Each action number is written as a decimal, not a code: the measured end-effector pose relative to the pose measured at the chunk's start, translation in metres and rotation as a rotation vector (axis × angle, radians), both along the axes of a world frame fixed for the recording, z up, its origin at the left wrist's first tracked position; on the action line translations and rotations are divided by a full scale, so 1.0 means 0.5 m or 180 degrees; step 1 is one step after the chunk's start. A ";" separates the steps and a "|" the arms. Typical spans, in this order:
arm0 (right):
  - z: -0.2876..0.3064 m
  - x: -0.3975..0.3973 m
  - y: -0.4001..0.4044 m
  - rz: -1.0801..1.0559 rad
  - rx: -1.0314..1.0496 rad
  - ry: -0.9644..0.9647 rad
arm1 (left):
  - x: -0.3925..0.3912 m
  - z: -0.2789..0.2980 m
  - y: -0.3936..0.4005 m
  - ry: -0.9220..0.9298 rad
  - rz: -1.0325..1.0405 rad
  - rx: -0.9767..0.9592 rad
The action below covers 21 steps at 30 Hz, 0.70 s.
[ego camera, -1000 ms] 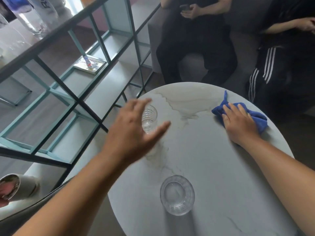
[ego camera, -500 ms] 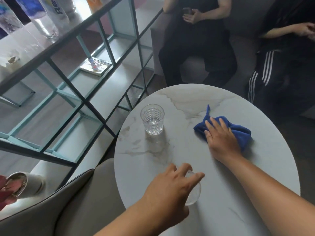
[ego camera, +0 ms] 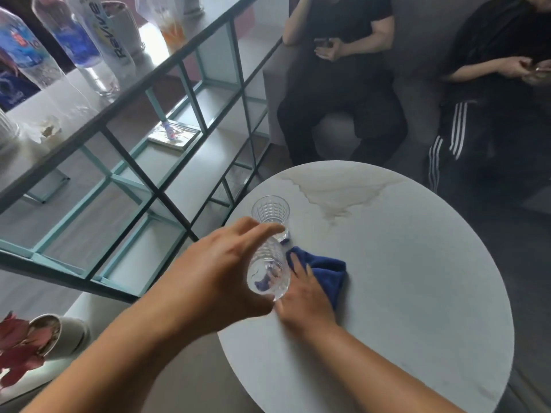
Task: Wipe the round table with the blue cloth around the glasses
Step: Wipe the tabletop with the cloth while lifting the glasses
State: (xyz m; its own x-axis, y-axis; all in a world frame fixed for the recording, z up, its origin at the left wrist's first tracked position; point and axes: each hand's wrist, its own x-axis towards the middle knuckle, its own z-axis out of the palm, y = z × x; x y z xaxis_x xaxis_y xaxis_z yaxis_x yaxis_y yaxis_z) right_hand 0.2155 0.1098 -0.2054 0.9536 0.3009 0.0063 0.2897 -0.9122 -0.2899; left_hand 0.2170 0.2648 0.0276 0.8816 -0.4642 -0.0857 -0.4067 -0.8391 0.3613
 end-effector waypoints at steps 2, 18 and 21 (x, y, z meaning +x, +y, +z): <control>0.001 -0.032 0.030 0.0323 0.0146 -0.0067 | 0.027 0.007 -0.013 -0.0037 0.0003 -0.0035; -0.050 -0.236 -0.214 0.0772 -0.0410 -0.0733 | 0.141 -0.066 -0.149 0.0189 -0.0031 -0.0066; -0.036 -0.198 -0.342 -0.0009 -0.0434 -0.0602 | 0.146 -0.074 -0.151 0.0219 -0.0024 -0.0065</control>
